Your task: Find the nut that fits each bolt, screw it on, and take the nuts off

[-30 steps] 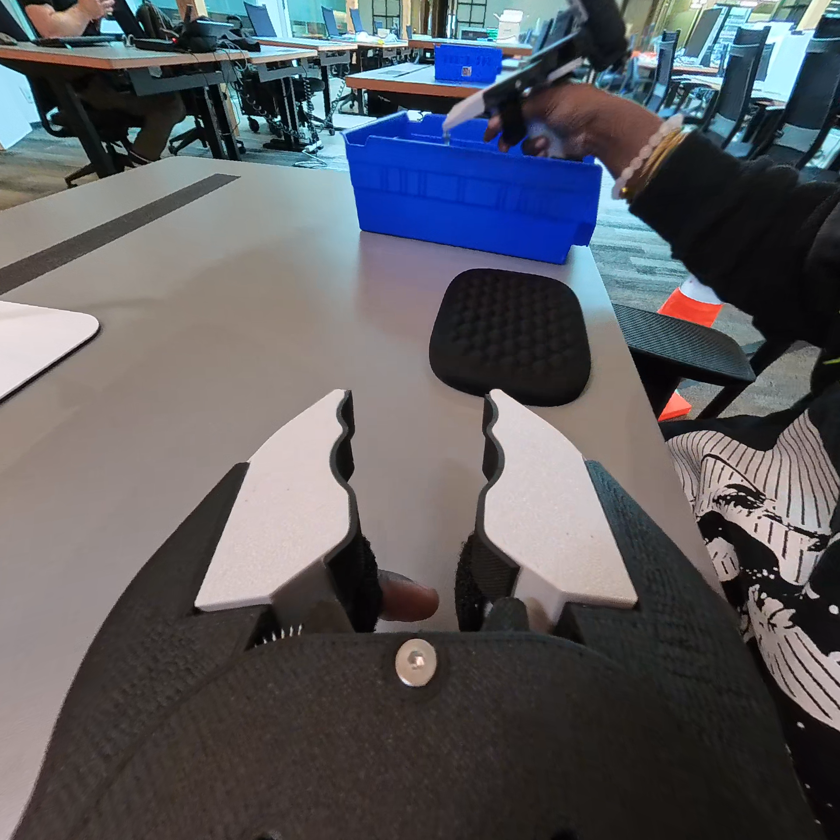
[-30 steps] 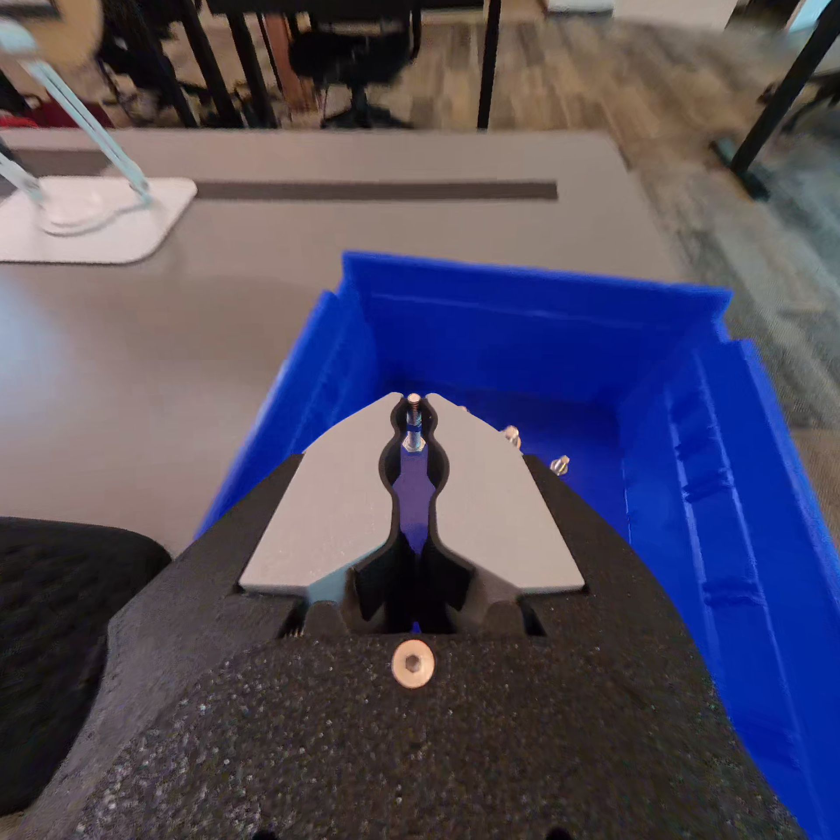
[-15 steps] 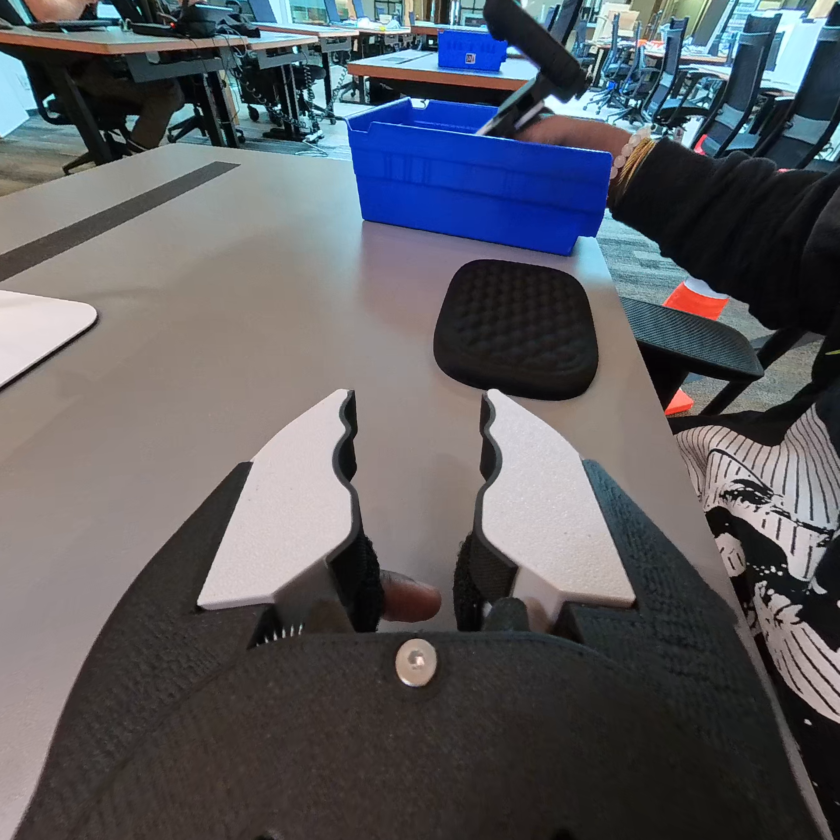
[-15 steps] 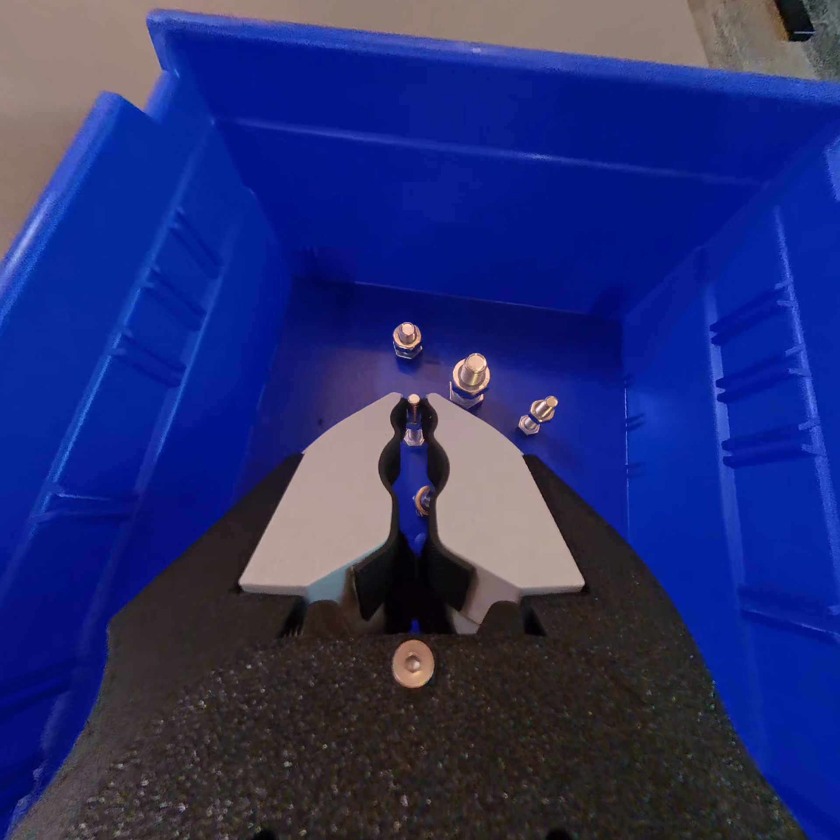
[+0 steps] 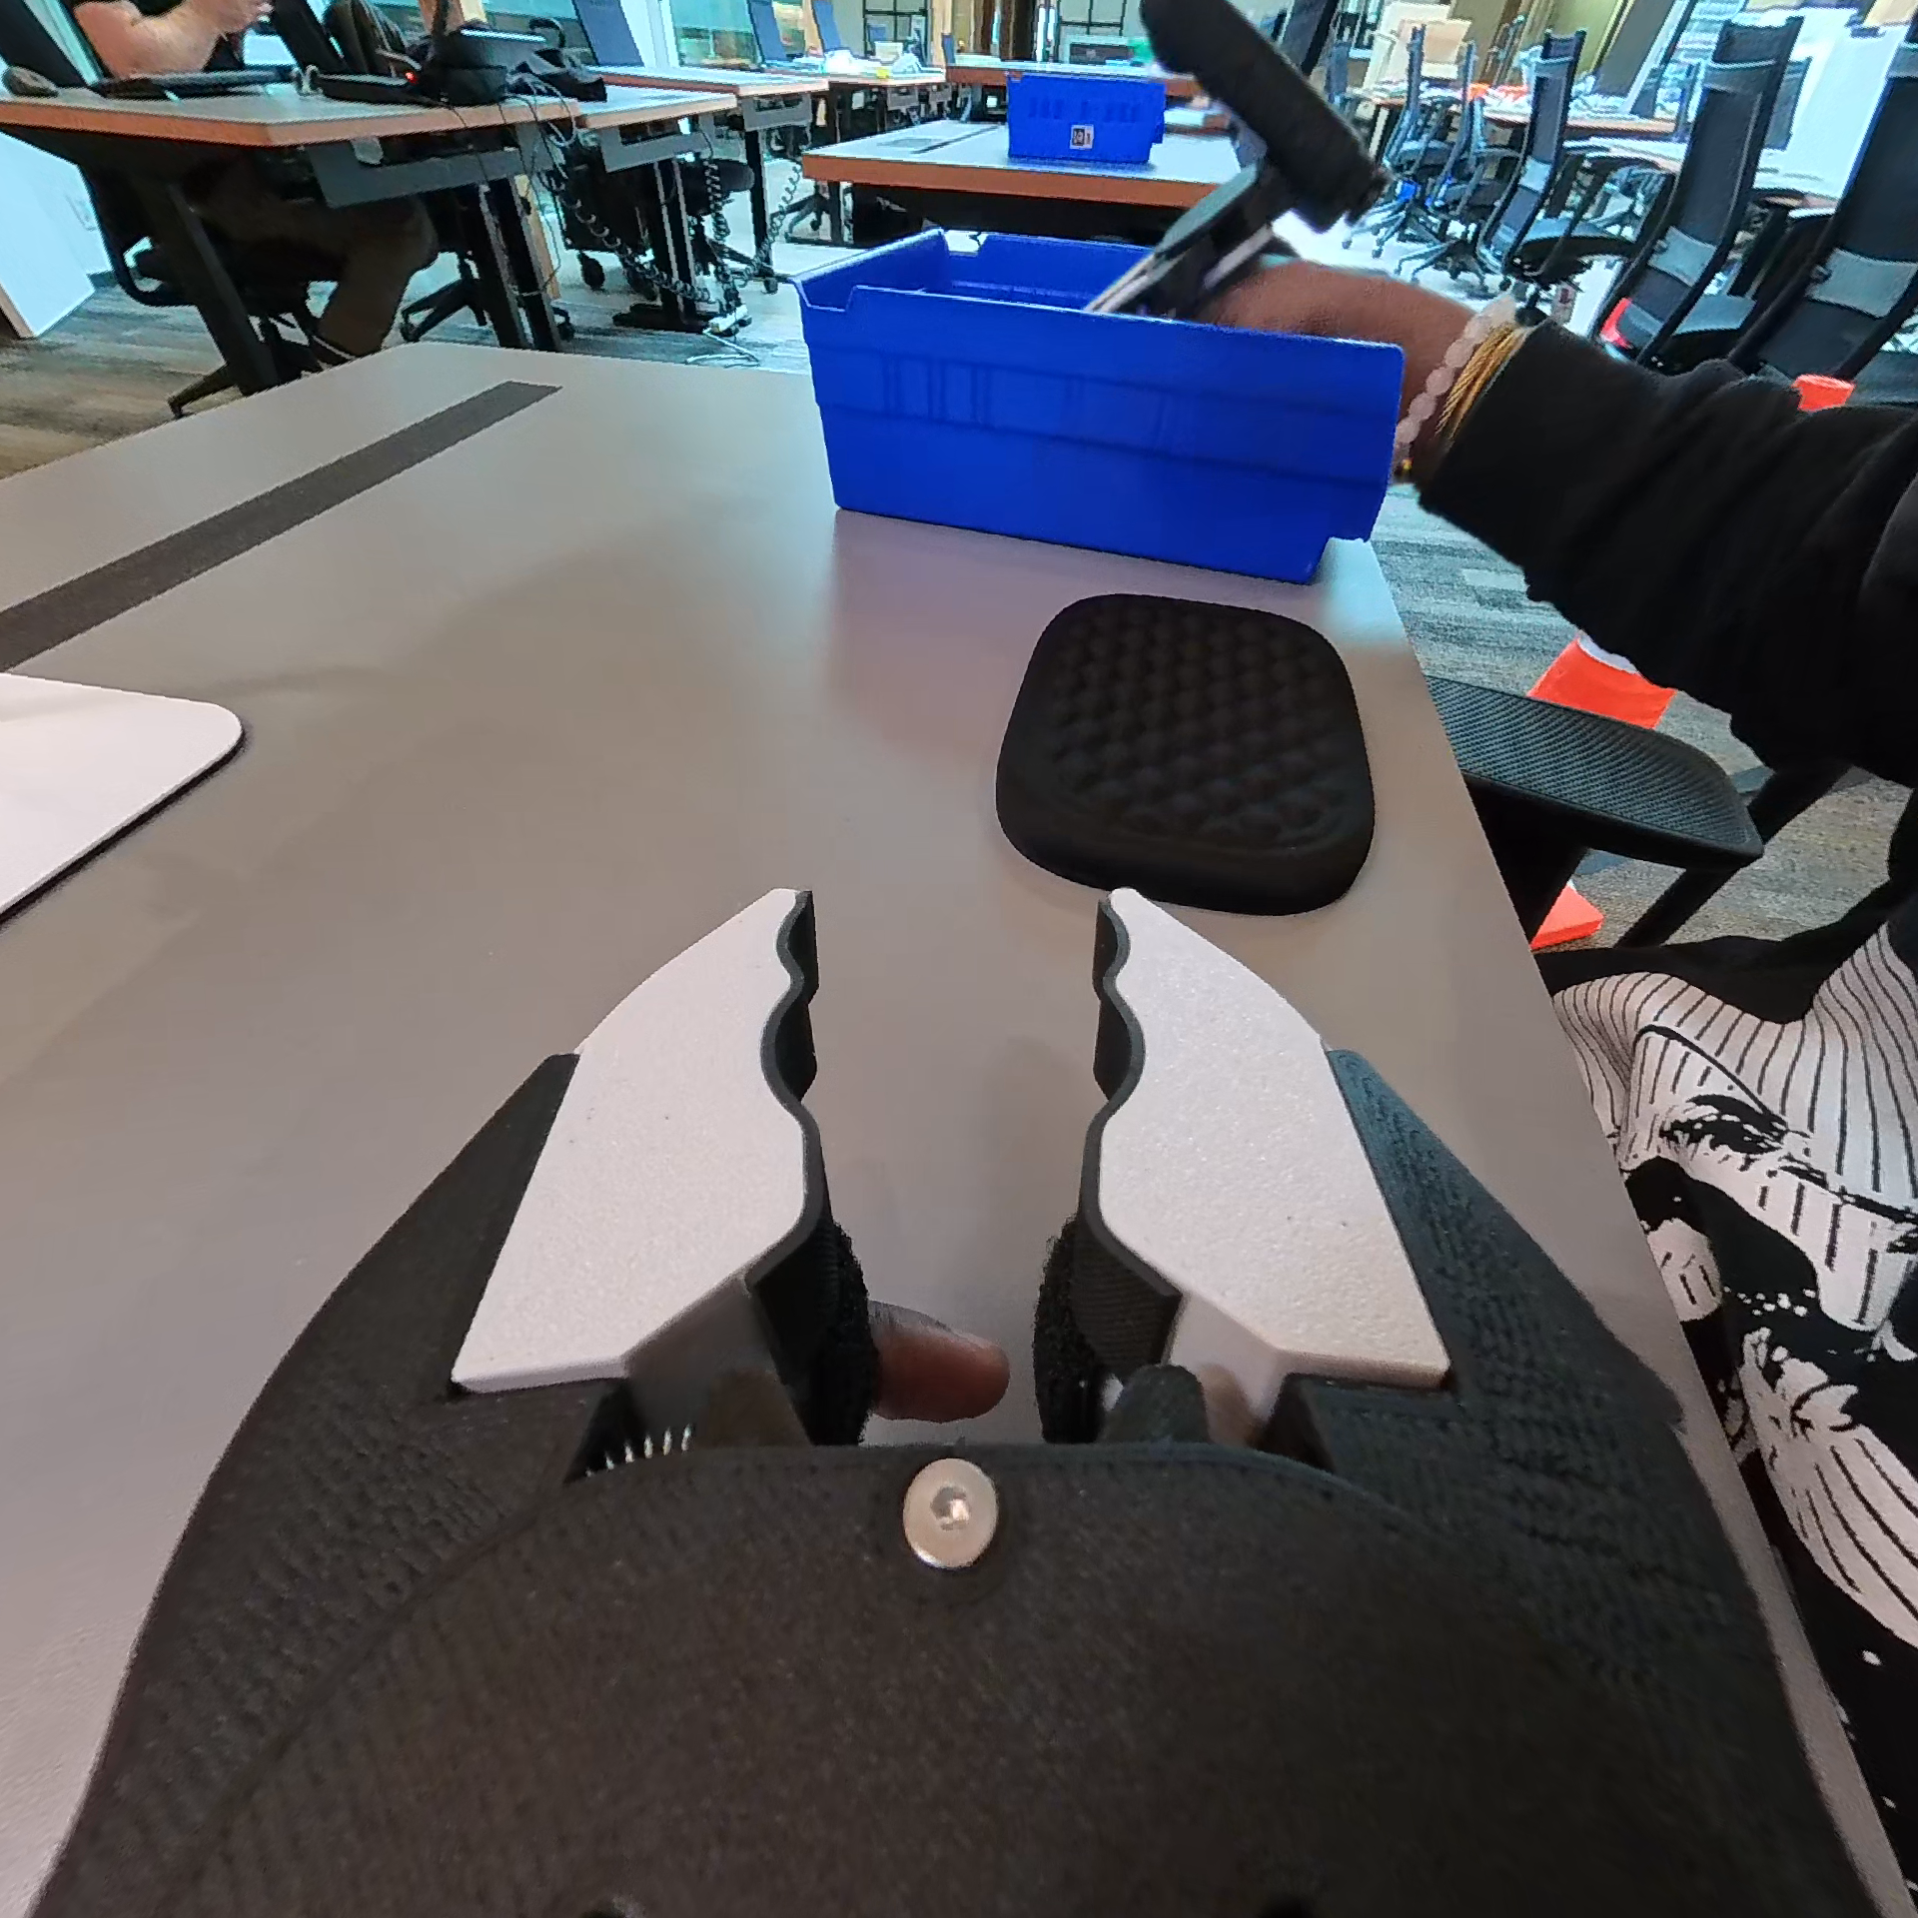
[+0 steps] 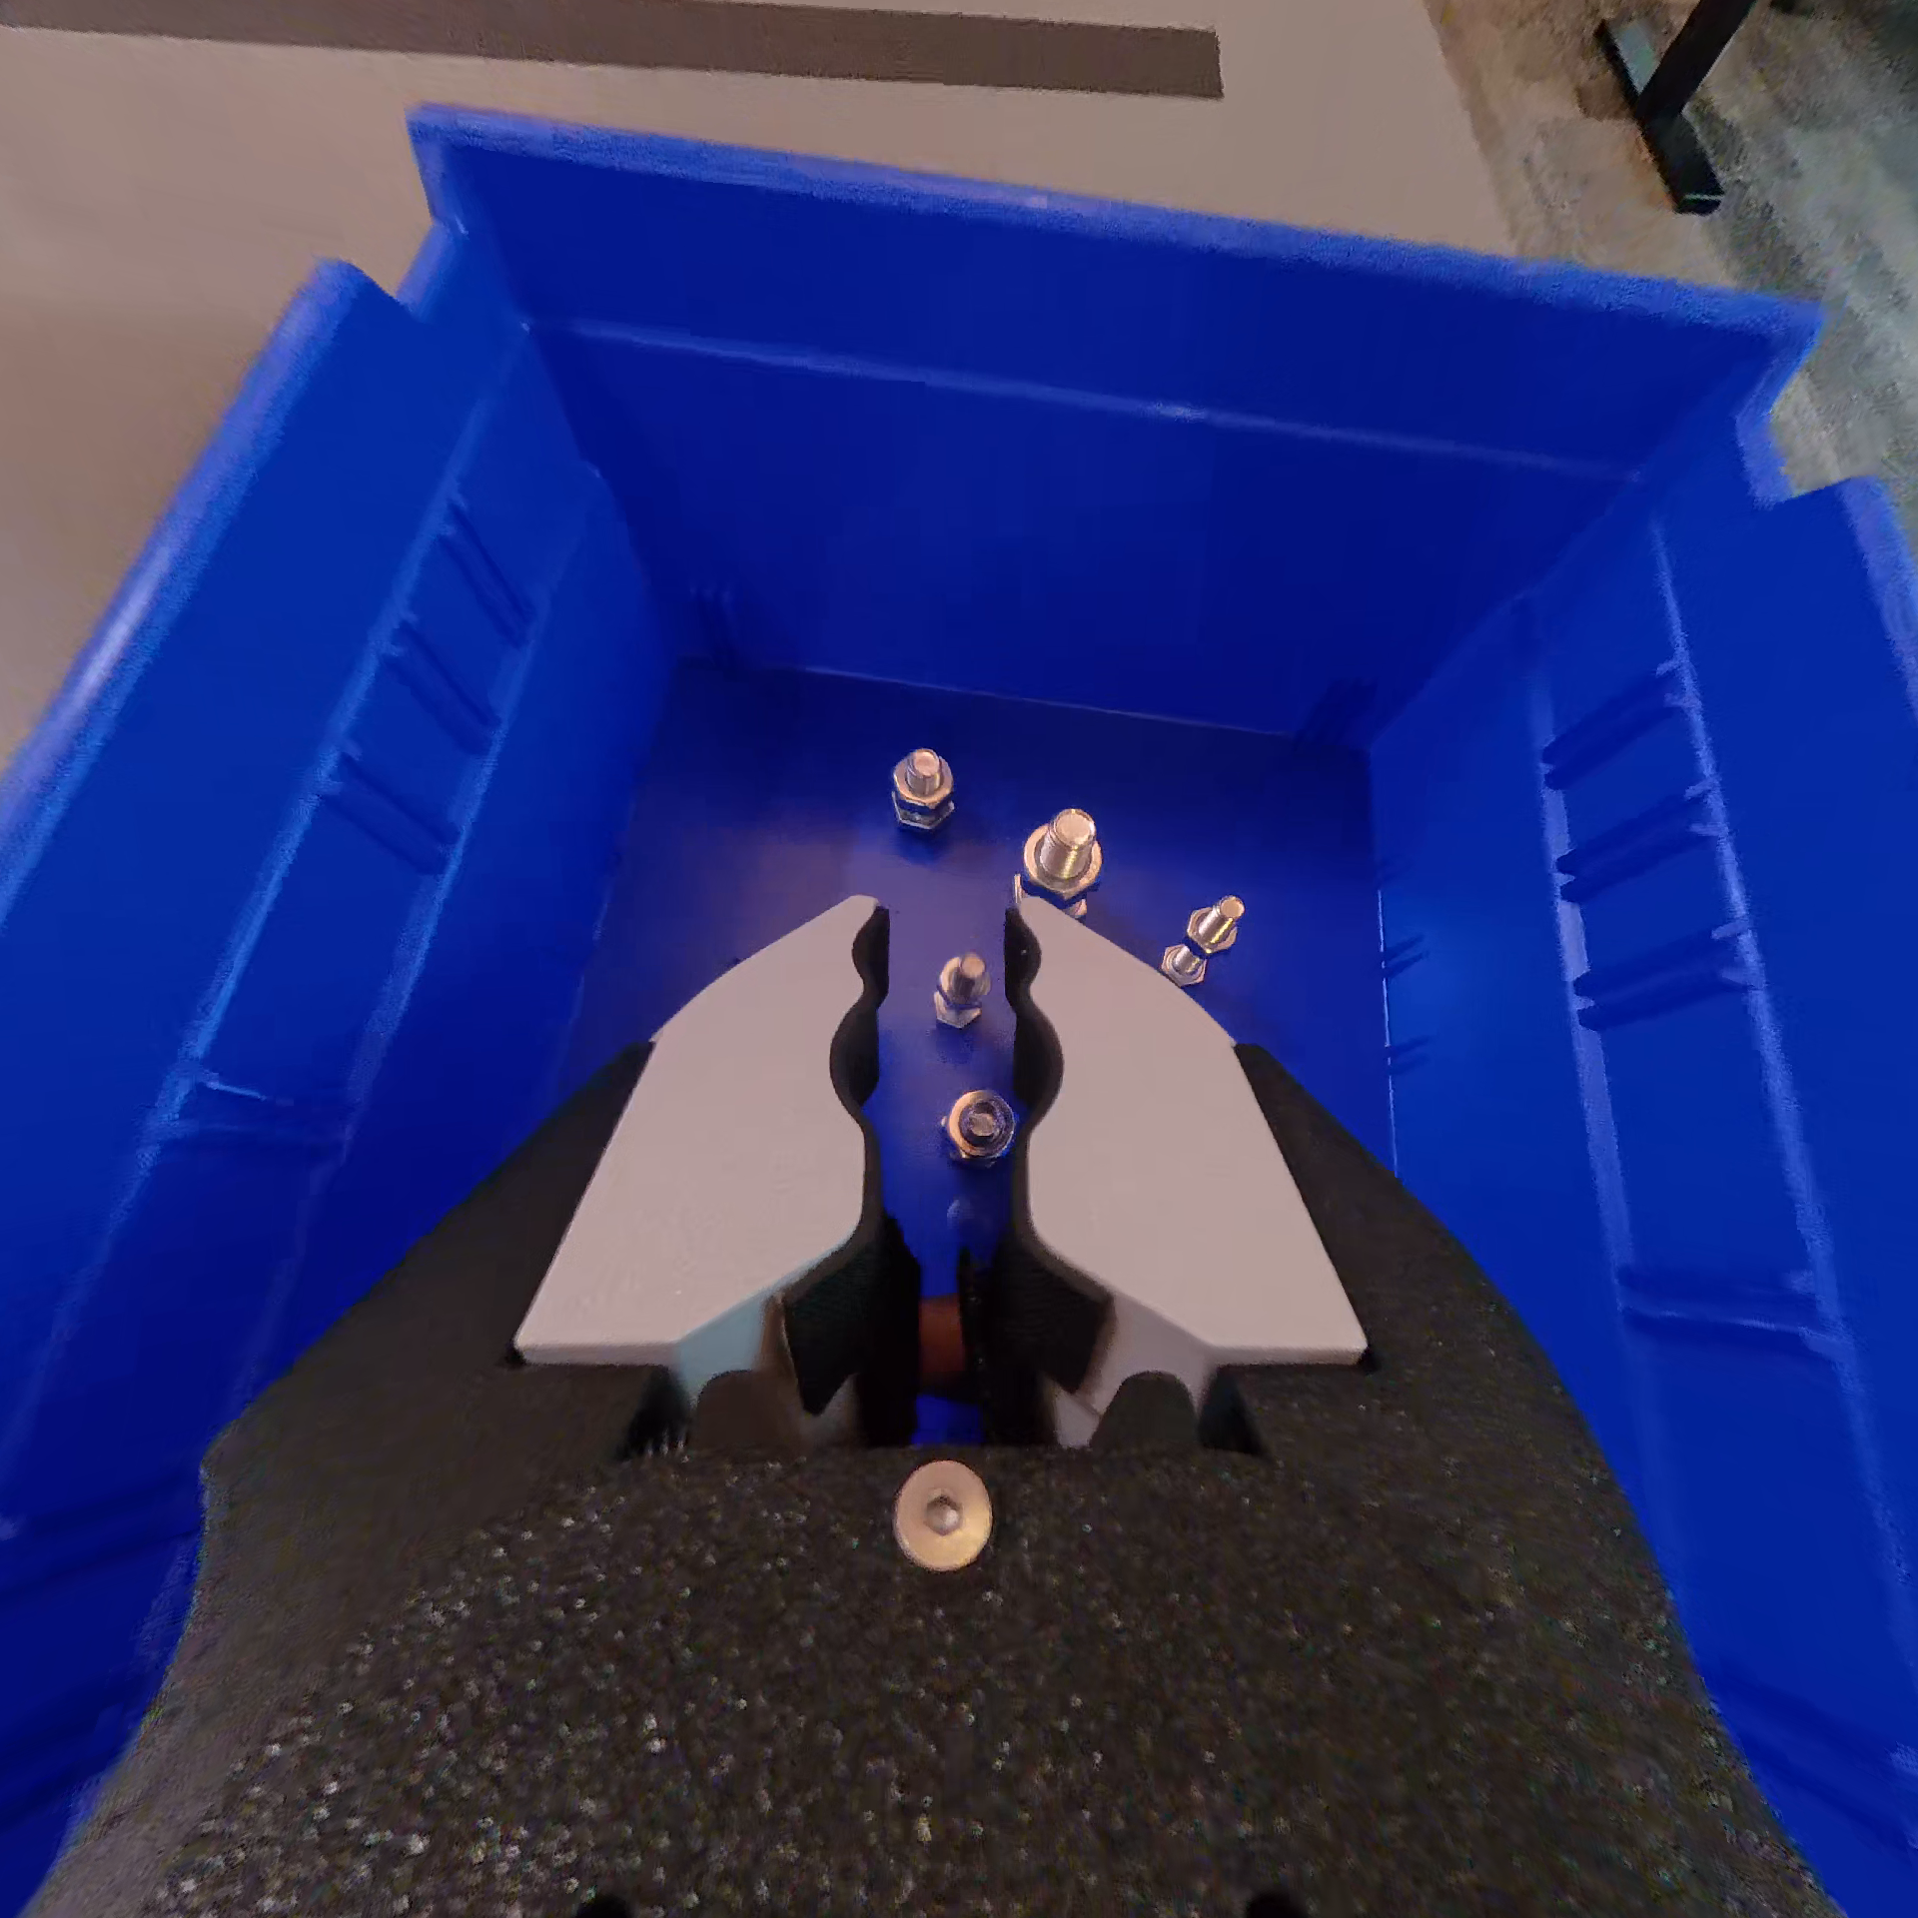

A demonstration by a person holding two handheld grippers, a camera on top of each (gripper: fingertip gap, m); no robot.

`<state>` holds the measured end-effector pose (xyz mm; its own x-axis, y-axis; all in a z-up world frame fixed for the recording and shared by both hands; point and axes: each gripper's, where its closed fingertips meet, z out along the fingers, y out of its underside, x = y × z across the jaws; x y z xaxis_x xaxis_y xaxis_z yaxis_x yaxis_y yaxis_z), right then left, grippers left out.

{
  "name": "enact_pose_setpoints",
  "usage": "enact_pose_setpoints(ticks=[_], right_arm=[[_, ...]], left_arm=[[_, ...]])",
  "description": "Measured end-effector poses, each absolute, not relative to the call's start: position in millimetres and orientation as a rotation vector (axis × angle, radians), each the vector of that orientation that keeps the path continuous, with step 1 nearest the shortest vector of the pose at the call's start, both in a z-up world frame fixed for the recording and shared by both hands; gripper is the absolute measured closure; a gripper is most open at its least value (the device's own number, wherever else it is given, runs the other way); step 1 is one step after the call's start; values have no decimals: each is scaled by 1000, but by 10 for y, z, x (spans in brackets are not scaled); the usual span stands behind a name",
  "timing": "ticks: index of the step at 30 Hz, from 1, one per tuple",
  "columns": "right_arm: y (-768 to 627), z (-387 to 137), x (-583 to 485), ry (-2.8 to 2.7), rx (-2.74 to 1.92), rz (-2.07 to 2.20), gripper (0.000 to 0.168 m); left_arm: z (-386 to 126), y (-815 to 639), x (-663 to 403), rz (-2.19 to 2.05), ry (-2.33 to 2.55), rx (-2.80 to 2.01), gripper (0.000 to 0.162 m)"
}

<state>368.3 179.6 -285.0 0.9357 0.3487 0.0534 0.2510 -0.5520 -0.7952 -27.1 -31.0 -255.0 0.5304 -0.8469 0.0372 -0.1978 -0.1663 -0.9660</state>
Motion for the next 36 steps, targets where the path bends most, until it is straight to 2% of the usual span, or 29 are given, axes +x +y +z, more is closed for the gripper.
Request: enact_pose_setpoints(ticks=[7, 11, 15, 17, 20, 24, 27, 32, 36], right_arm=[[1615, -2110, 3501, -448, -1982, -19, 119], [1358, -1664, 3278, -442, -1856, 21, 110], [990, -1503, 3115, -398, -1806, 99, 99], [805, -1527, 3040, -380, -1800, 145, 95], [619, -1680, 3009, -366, -1843, 153, 99], [525, -2019, 3022, -426, -2001, 94, 93], [526, -2134, 3030, -458, -2081, 35, 85], [455, -2375, 3022, -491, -2207, -16, 81], [459, -2547, 3083, -489, -2269, -66, 96]], left_arm=[[-2595, -305, -265, -729, 908, -1686, 111], [-2586, -318, -266, -713, 921, -1681, 111], [-2499, -333, -272, -692, 916, -1663, 111], [-2393, -331, -313, -664, 891, -1639, 110], [-2099, -295, -519, -559, 751, -1628, 110], [-1568, -375, -1256, -155, 460, -1570, 109], [-1399, -661, -1897, 145, 311, -1594, 107], [-1690, -1095, -2539, 285, 162, -1863, 89], [-2192, -1138, -2740, 269, 109, -2044, 87]])
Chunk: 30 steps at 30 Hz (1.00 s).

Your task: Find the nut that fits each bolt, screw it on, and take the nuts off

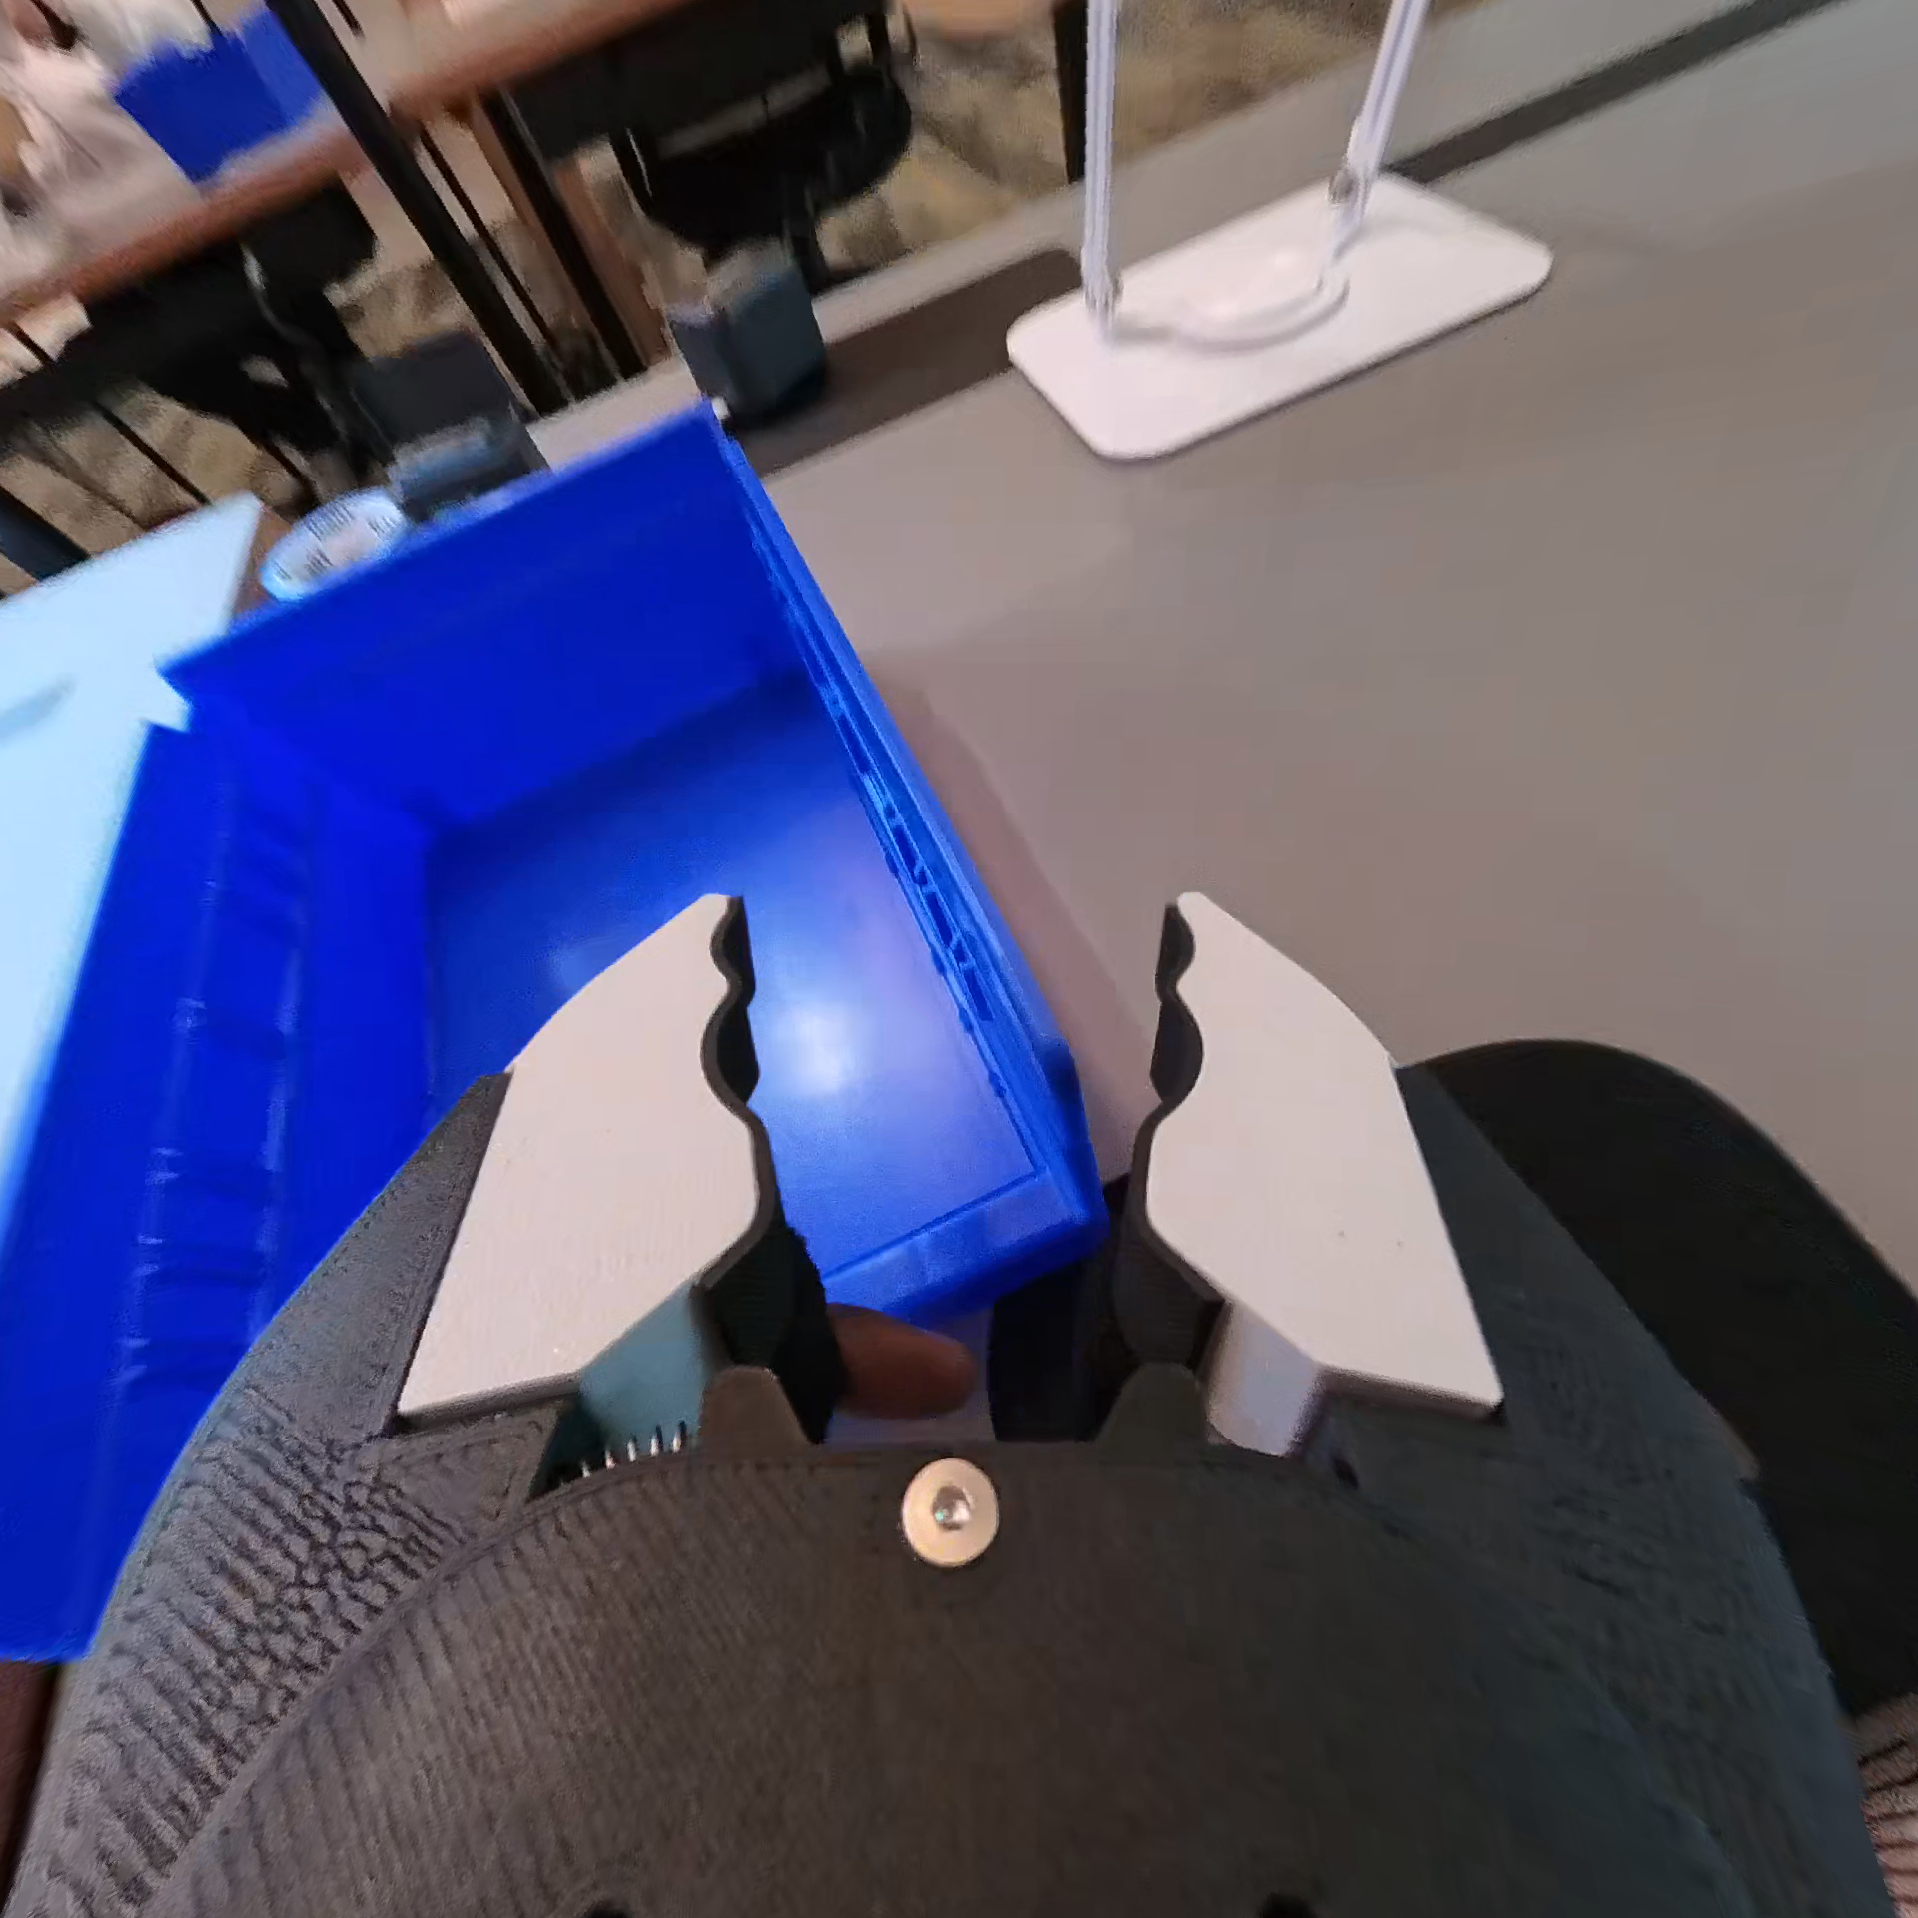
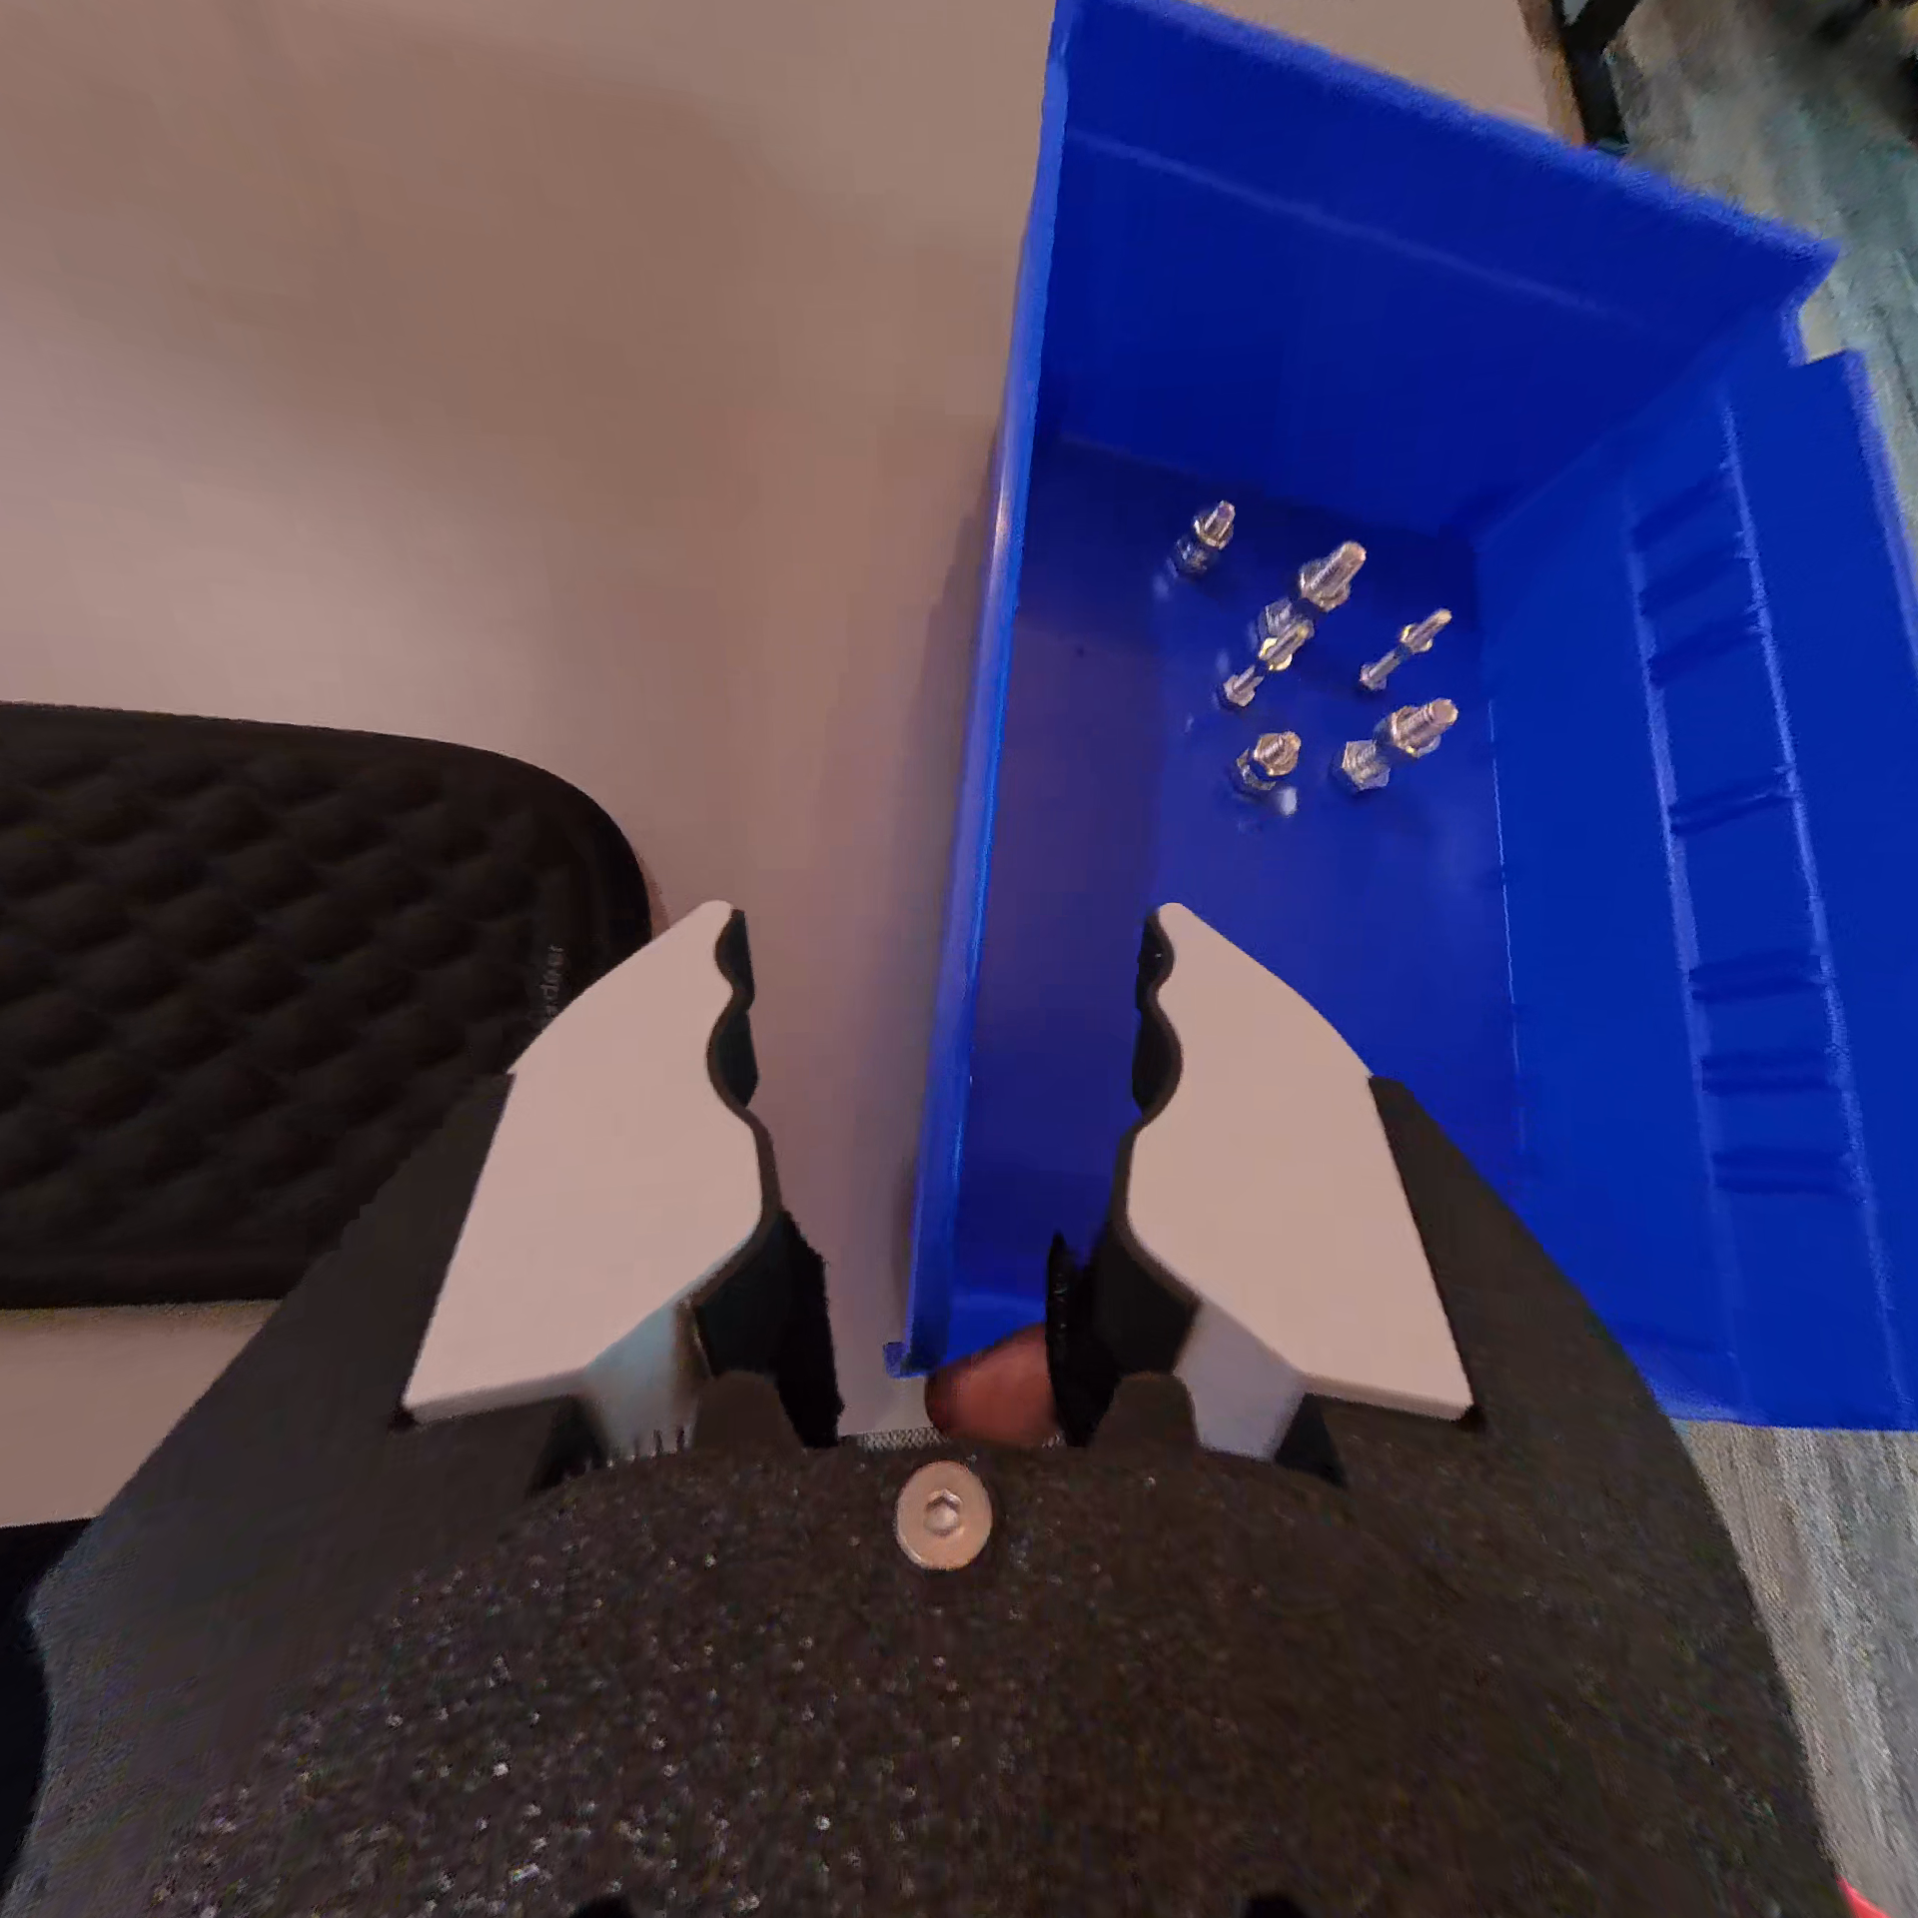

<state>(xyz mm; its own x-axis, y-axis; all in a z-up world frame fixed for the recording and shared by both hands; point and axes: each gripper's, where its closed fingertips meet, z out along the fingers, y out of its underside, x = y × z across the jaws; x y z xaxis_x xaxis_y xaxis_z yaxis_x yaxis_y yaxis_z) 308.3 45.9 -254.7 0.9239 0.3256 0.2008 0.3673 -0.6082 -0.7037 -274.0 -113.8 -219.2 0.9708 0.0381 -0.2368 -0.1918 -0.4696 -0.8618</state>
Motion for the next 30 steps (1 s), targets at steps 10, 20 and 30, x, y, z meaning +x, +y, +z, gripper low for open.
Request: enact_pose_setpoints(ticks=[10, 20, 30], right_arm=[[534, -2578, 3180, -597, -2257, -268, 159], [856, -2565, 2978, -461, -2221, -172, 163], [1183, -2516, 2294, -424, -2171, -9, 164]], left_arm=[[-2545, -932, -2762, 348, 149, -2110, 143], [-2503, -704, -2710, 380, 94, -2070, 149], [-2462, -407, -2371, 279, 105, -2054, 155]])
